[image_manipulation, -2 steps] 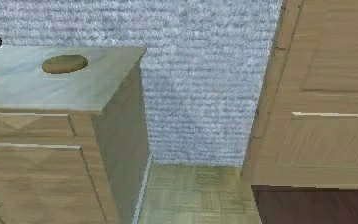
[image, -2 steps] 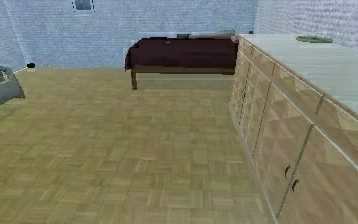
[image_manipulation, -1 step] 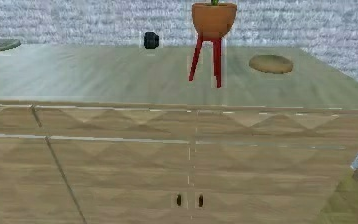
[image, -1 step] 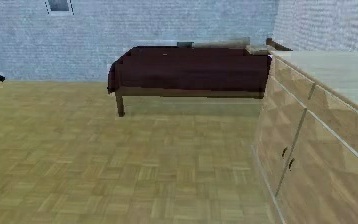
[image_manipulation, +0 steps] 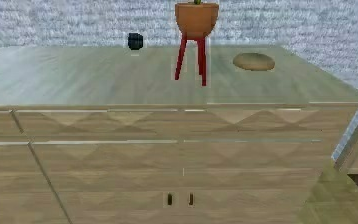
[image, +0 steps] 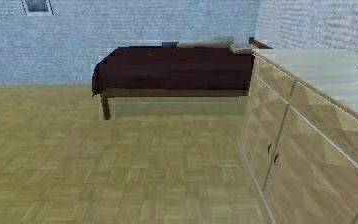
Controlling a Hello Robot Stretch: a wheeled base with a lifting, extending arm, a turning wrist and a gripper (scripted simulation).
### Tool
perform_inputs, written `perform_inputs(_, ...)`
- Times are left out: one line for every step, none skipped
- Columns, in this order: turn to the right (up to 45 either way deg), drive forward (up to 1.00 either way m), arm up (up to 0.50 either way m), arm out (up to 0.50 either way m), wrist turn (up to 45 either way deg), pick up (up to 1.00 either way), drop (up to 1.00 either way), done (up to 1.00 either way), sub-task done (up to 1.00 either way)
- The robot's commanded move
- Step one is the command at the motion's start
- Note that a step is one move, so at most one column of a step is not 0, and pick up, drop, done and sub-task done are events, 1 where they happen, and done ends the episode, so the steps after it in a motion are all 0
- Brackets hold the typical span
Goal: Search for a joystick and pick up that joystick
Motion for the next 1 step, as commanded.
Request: perform_inputs(0.0,1.0,0.0,0.0,0.0,0.0,0.0,0.0,0.0)
